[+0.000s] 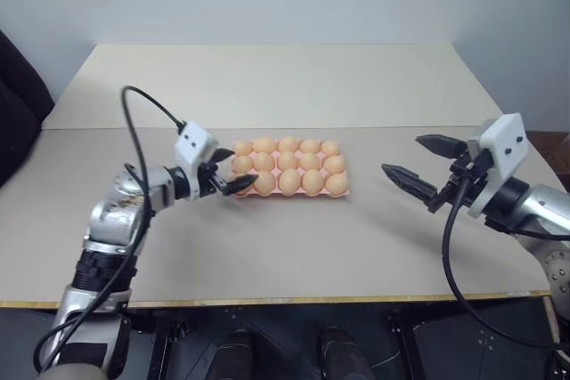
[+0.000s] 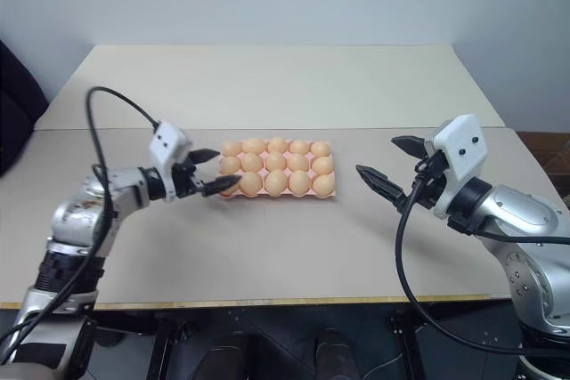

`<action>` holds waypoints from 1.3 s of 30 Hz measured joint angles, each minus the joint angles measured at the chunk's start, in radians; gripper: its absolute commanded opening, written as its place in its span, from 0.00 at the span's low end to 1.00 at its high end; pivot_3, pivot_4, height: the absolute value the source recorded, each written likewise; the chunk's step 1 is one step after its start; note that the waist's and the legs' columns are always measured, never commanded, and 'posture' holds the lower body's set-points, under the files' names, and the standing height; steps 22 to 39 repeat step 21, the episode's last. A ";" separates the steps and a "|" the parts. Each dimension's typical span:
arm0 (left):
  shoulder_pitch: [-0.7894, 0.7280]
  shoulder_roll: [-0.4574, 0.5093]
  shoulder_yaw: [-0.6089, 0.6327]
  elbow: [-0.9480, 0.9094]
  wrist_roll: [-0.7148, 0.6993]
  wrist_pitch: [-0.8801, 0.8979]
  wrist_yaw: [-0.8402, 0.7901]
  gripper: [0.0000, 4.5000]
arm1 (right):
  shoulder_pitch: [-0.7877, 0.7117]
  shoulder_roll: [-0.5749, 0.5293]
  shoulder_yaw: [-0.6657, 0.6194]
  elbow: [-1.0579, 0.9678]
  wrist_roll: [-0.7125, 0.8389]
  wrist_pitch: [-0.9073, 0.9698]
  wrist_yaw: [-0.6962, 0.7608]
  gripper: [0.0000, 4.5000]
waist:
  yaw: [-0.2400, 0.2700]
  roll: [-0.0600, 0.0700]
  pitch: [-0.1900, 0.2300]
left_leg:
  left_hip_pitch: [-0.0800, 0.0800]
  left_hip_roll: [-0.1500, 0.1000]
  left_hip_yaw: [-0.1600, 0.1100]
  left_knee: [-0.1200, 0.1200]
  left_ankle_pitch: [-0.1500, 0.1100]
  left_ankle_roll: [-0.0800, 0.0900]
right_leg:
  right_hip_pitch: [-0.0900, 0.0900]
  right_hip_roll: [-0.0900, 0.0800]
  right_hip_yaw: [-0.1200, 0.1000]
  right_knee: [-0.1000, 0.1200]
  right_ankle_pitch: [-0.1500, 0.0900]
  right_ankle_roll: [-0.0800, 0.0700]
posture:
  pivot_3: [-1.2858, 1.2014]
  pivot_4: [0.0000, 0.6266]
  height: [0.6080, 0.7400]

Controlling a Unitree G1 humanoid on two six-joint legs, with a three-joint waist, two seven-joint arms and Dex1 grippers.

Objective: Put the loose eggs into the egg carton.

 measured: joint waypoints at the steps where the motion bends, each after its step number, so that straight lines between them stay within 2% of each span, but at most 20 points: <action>1: 0.004 0.036 0.050 -0.023 -0.015 -0.002 -0.009 0.99 | -0.001 0.000 0.000 0.001 0.000 0.000 0.003 1.00 | -0.003 0.000 0.000 | 0.000 0.000 0.000 0.000 0.000 0.000 | 0.000 0.000 0.000 0.000 0.000 0.000 | 0.52 0.24 1.00; 3: 0.026 0.082 0.116 -0.043 -0.034 -0.007 -0.023 0.99 | -0.002 0.000 0.001 0.004 0.000 0.000 0.011 1.00 | -0.004 0.000 0.000 | 0.001 0.000 0.000 0.000 0.000 0.000 | 0.000 0.000 0.000 0.000 0.000 0.000 | 0.52 0.24 1.00; 5: 0.136 0.155 0.205 -0.064 -0.053 -0.033 -0.064 0.99 | -0.003 -0.001 0.001 0.013 0.000 -0.008 0.039 1.00 | -0.015 0.000 0.000 | 0.002 0.000 0.000 -0.001 0.000 0.000 | 0.000 0.000 0.001 0.000 0.000 0.000 | 0.52 0.24 1.00; 9: 0.364 0.219 0.372 -0.095 -0.121 -0.024 -0.159 0.99 | 0.000 0.000 0.001 0.050 -0.001 -0.033 0.099 1.00 | -0.020 0.000 0.000 | 0.002 0.001 0.000 -0.001 0.000 0.000 | 0.001 0.000 0.001 0.000 0.000 0.000 | 0.52 0.24 1.00; 12: 0.557 0.238 0.513 -0.170 -0.173 -0.011 -0.231 0.99 | 0.020 0.000 0.001 0.084 -0.005 -0.062 0.141 1.00 | -0.020 0.000 0.000 | 0.002 0.001 0.000 -0.001 0.000 0.000 | 0.001 0.000 0.000 -0.001 0.000 0.000 | 0.52 0.24 1.00; 16: 0.653 0.225 0.612 -0.276 -0.245 0.043 -0.216 0.99 | 0.056 -0.006 0.002 0.097 -0.011 -0.094 0.195 1.00 | -0.001 0.000 0.000 | 0.003 0.001 0.000 -0.001 0.000 0.000 | 0.003 -0.002 -0.001 -0.002 0.000 0.000 | 0.52 0.24 1.00; 21: 0.708 0.208 0.638 -0.364 -0.302 0.070 -0.175 0.99 | 0.091 -0.015 -0.004 0.100 -0.011 -0.114 0.237 1.00 | 0.003 0.000 0.000 | 0.003 0.001 0.000 -0.001 0.000 0.000 | 0.003 -0.001 -0.001 -0.001 0.000 0.000 | 0.52 0.24 1.00; 39: 0.708 0.208 0.638 -0.364 -0.302 0.070 -0.175 0.99 | 0.091 -0.015 -0.004 0.100 -0.011 -0.114 0.237 1.00 | 0.003 0.000 0.000 | 0.003 0.001 0.000 -0.001 0.000 0.000 | 0.003 -0.001 -0.001 -0.001 0.000 0.000 | 0.52 0.24 1.00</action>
